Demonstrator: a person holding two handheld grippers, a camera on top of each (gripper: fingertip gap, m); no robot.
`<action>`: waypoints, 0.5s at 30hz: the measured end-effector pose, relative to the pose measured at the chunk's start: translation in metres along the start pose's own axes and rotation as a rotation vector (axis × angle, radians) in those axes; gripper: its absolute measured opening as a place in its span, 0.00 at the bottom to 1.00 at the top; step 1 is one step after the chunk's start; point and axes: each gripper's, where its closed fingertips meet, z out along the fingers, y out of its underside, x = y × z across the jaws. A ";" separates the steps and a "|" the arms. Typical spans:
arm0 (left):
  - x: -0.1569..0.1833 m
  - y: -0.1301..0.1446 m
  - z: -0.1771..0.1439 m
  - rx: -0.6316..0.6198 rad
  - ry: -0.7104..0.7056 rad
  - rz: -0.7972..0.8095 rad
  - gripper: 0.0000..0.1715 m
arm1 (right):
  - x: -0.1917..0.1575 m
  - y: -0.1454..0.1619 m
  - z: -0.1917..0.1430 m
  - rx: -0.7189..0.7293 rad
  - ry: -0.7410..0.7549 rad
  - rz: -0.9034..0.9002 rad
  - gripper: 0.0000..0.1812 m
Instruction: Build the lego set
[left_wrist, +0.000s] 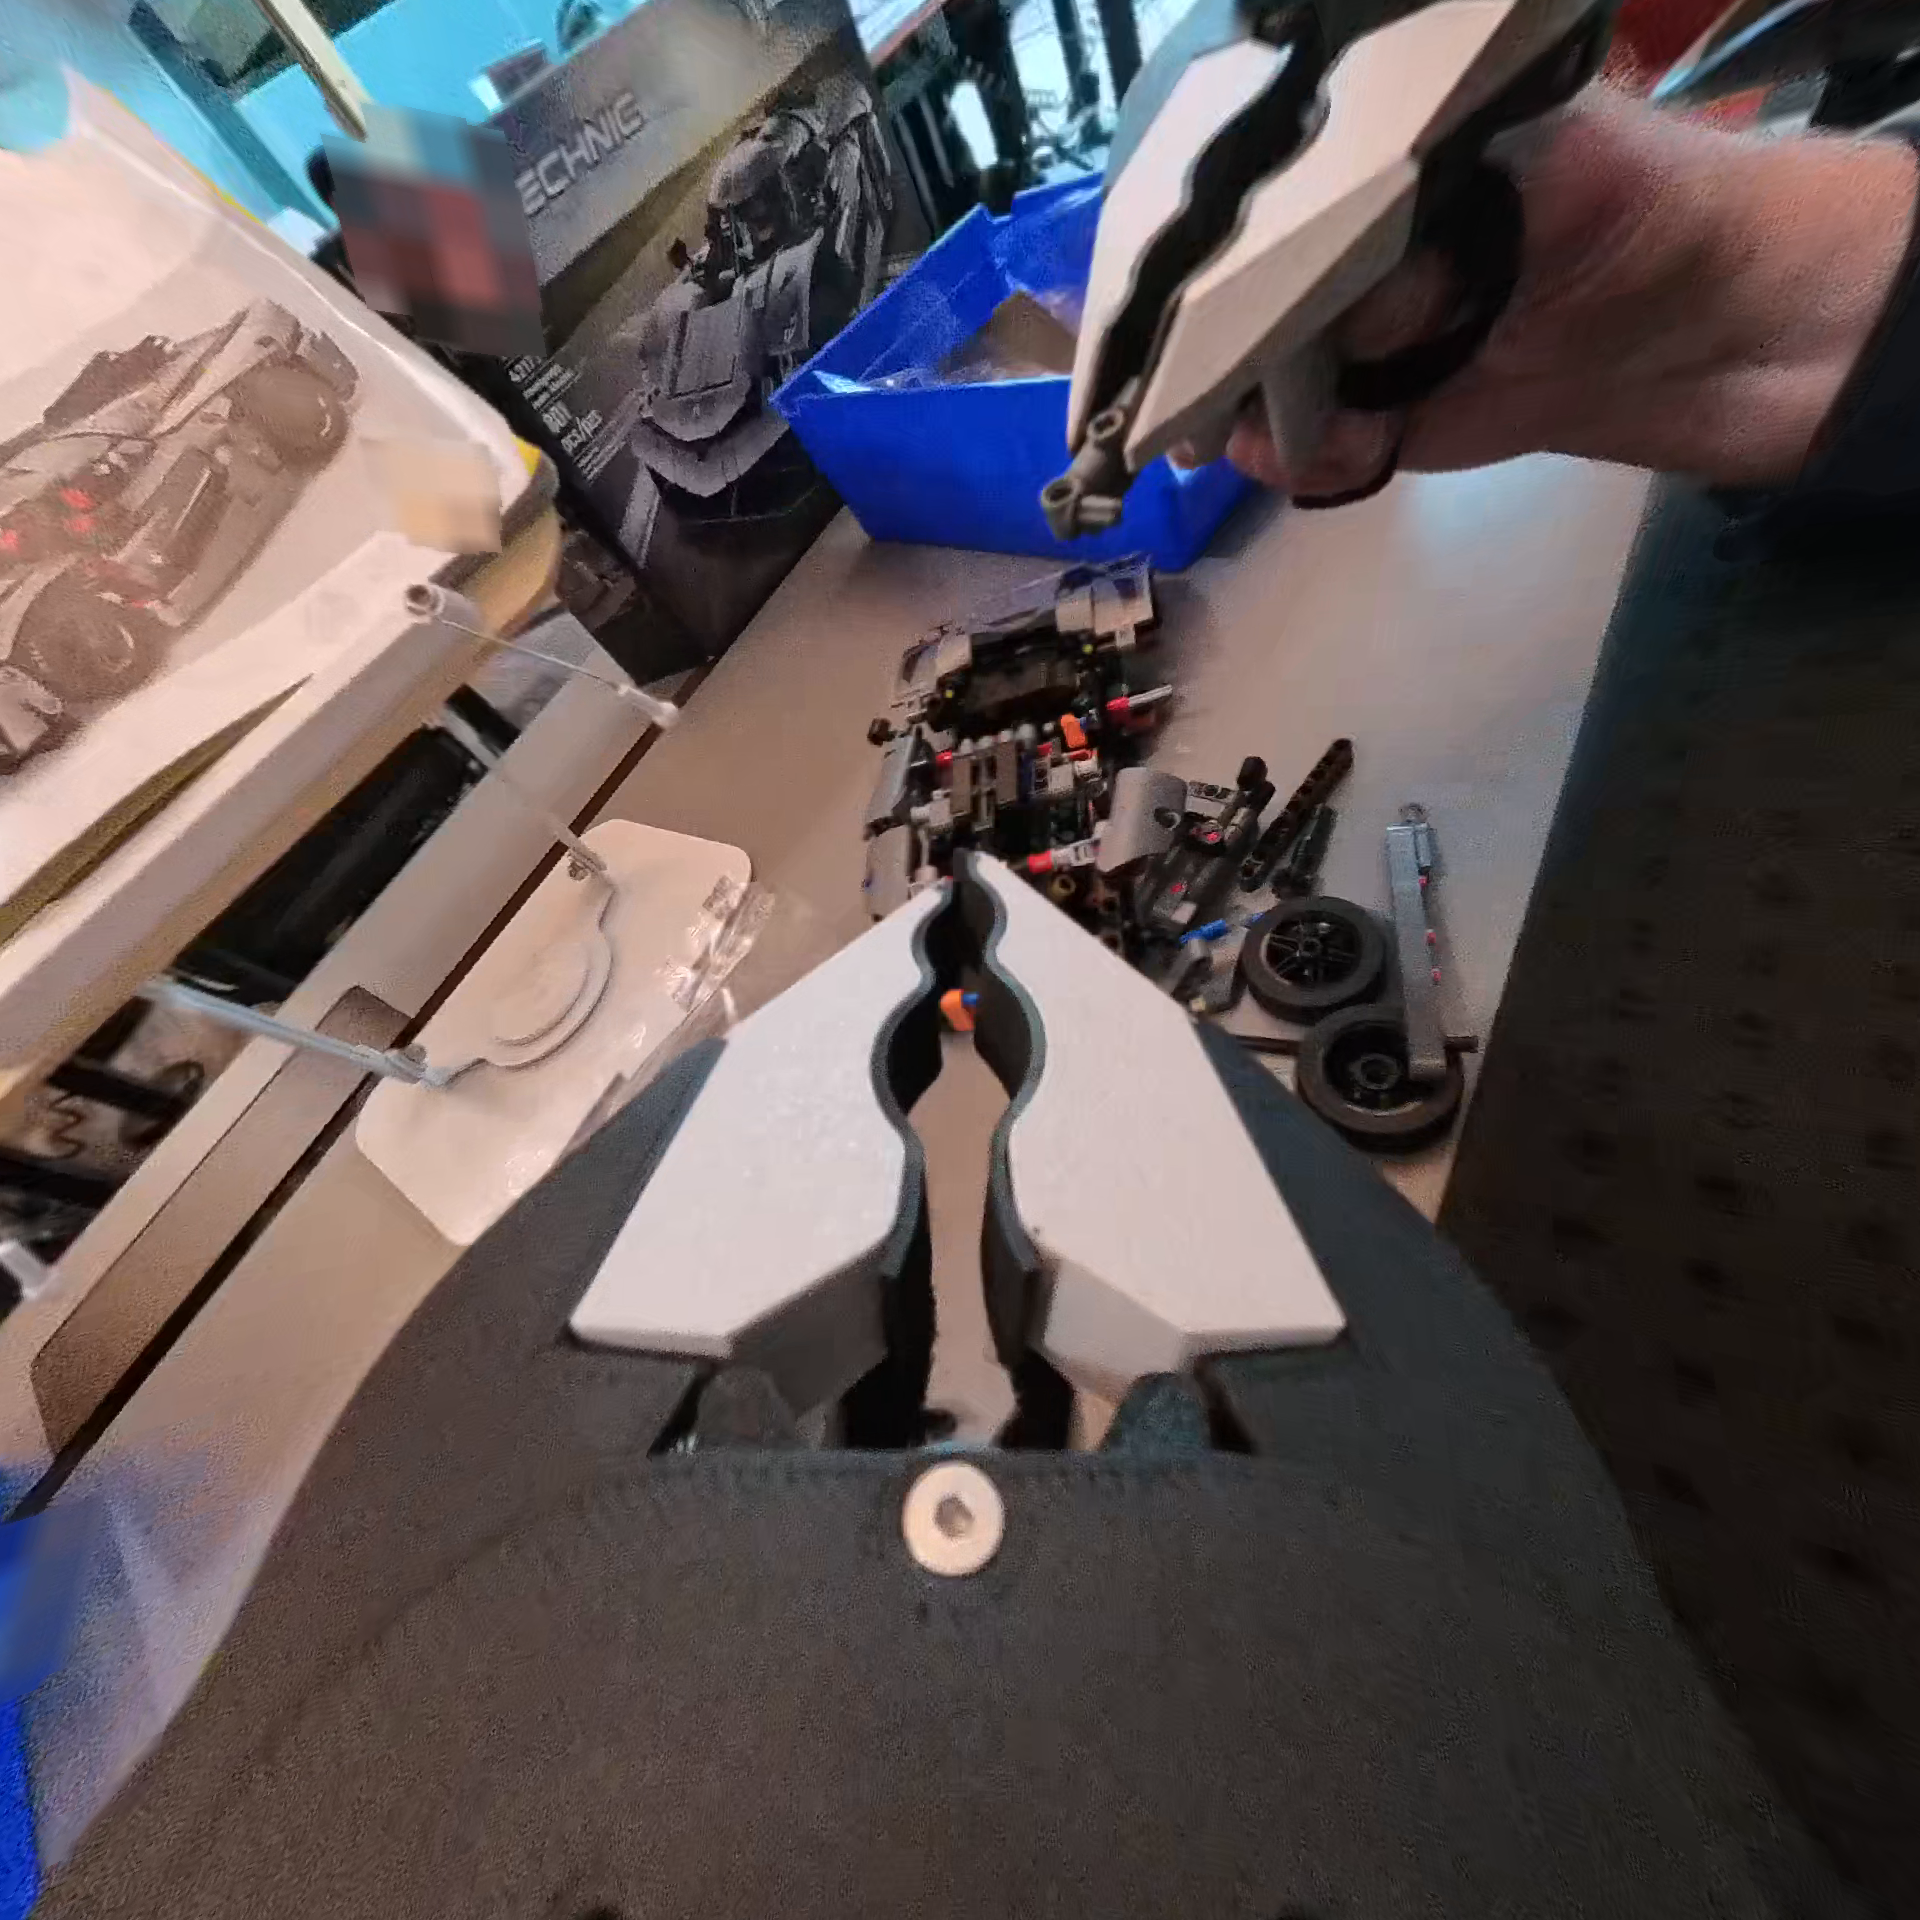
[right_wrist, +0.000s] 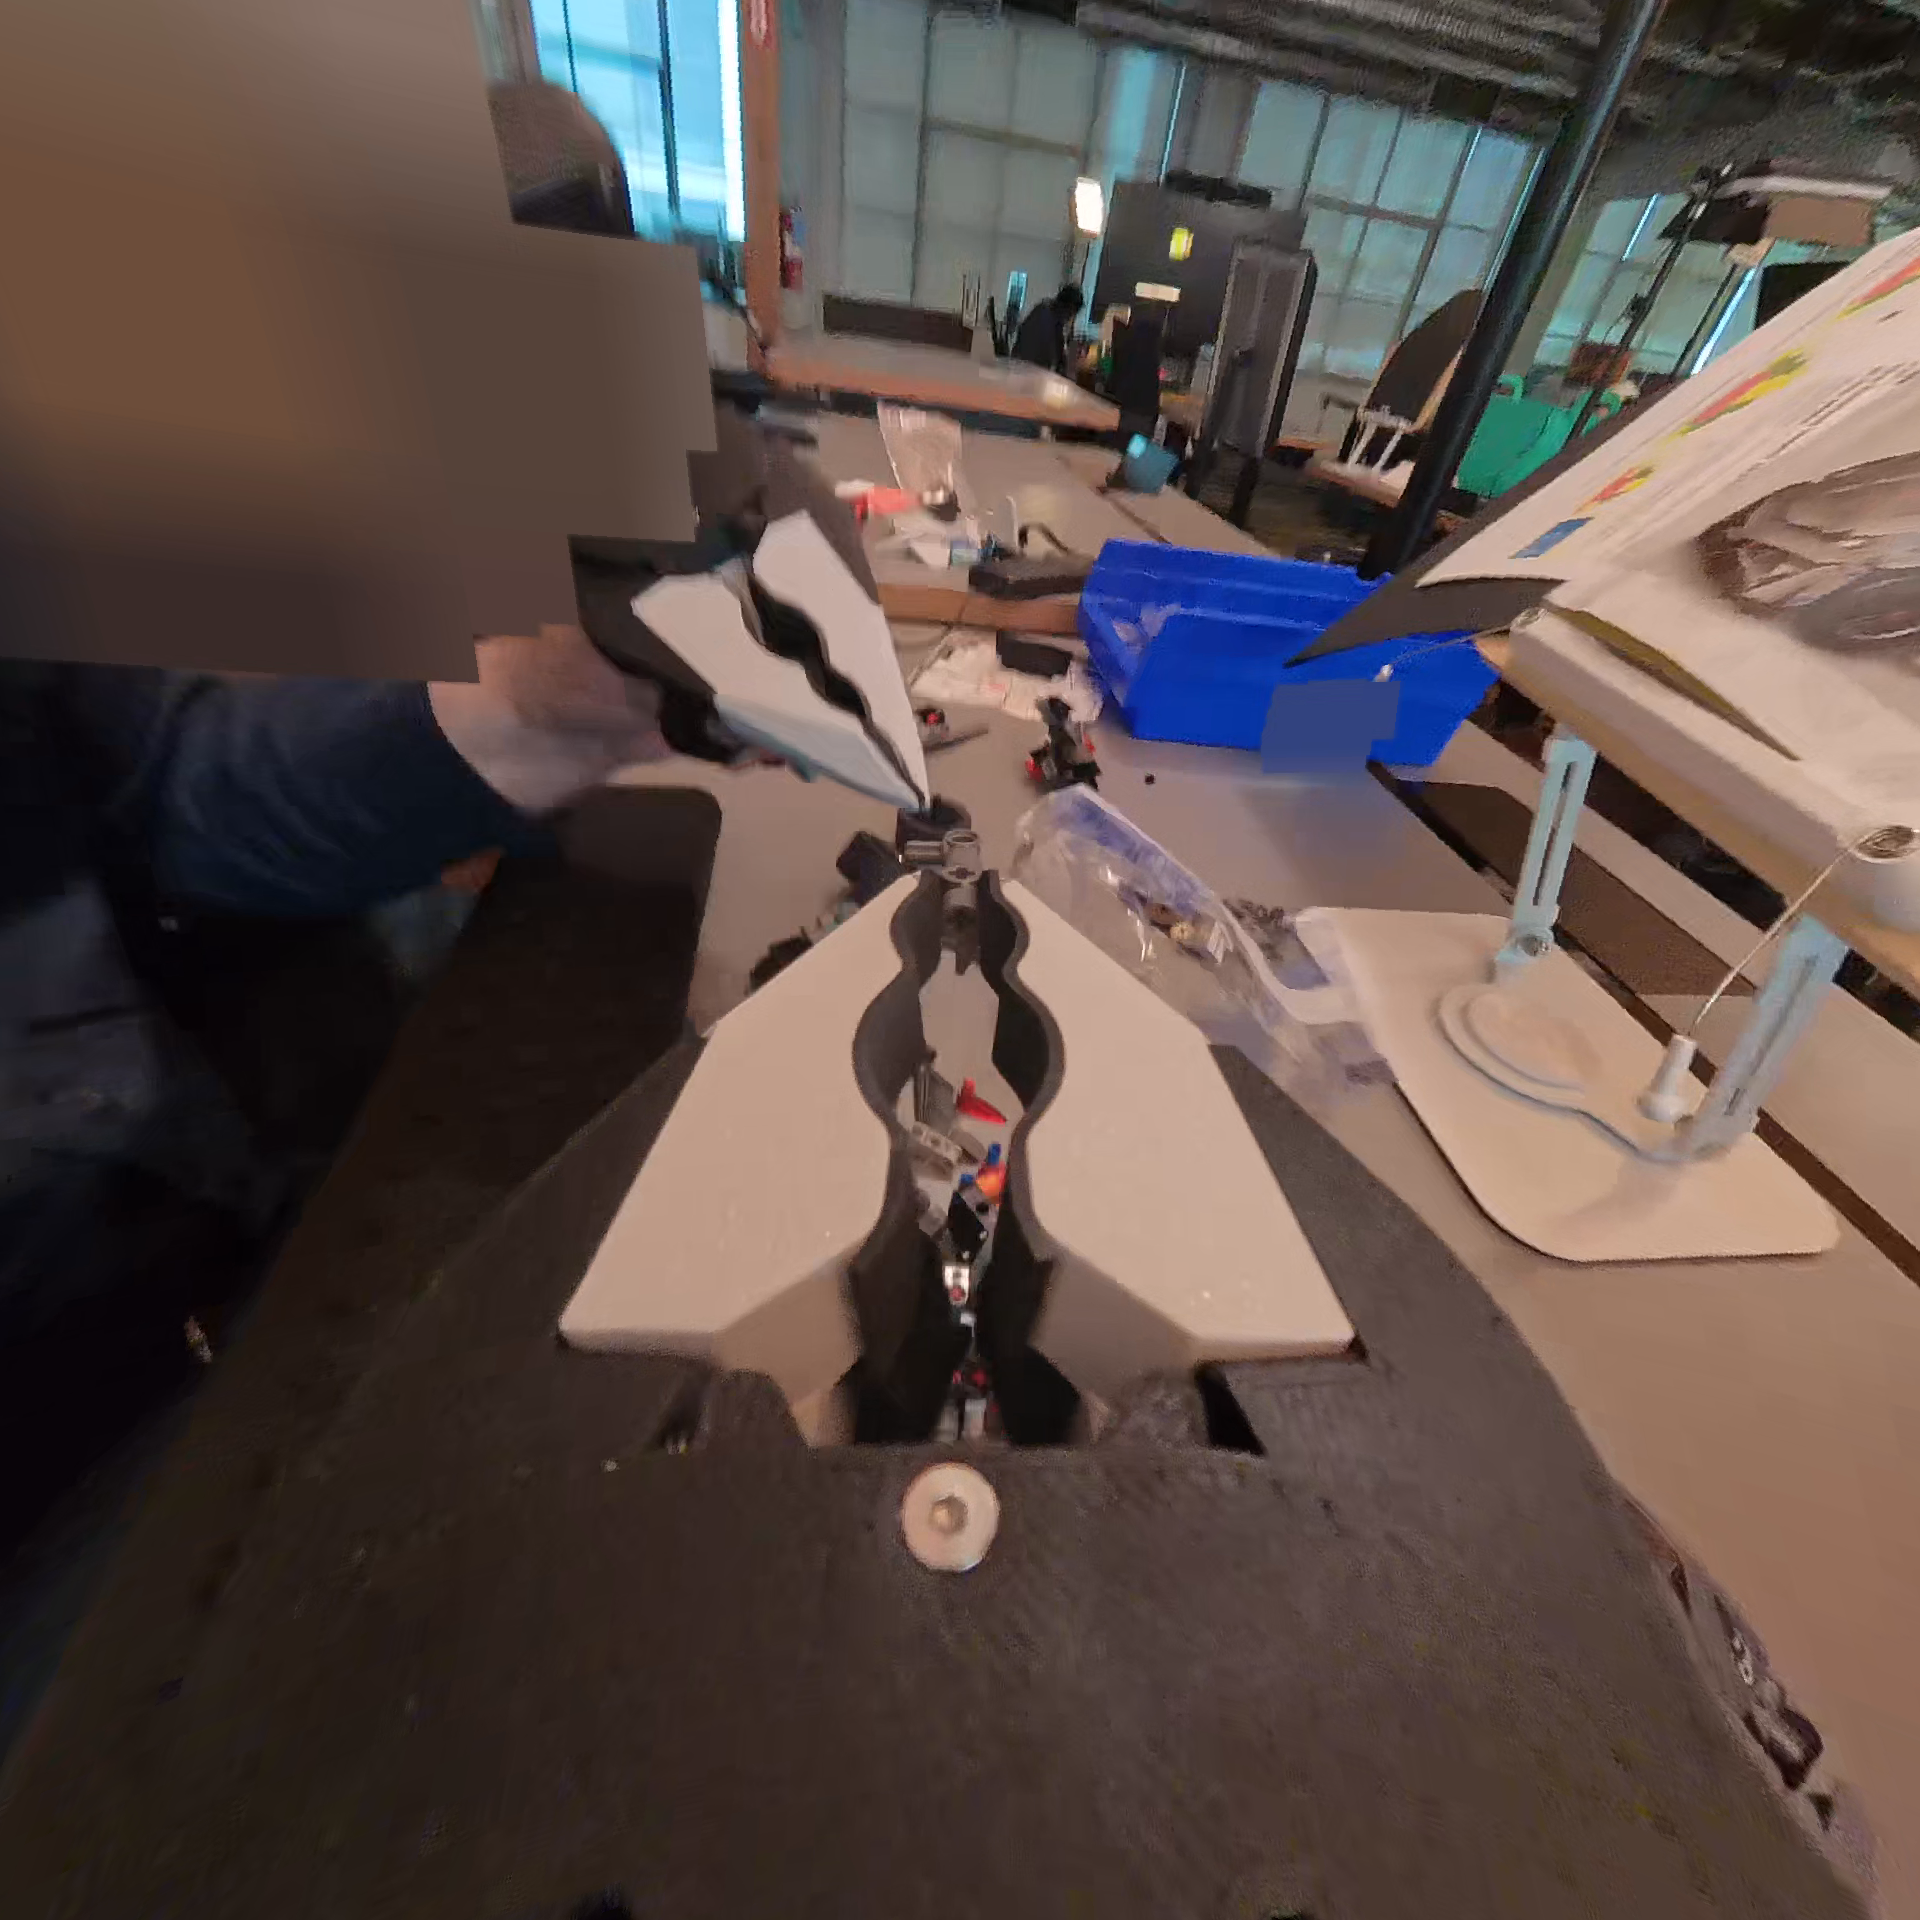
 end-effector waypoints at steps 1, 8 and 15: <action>0.003 0.001 0.000 -0.022 0.016 0.016 0.00 | -0.005 0.003 0.005 -0.012 -0.028 0.006 0.03; 0.041 -0.023 0.022 0.115 0.174 0.042 0.20 | -0.023 0.012 0.020 -0.016 -0.170 0.094 0.03; 0.051 -0.034 0.023 0.170 0.279 -0.034 0.08 | -0.031 0.012 0.022 -0.017 -0.210 0.071 0.03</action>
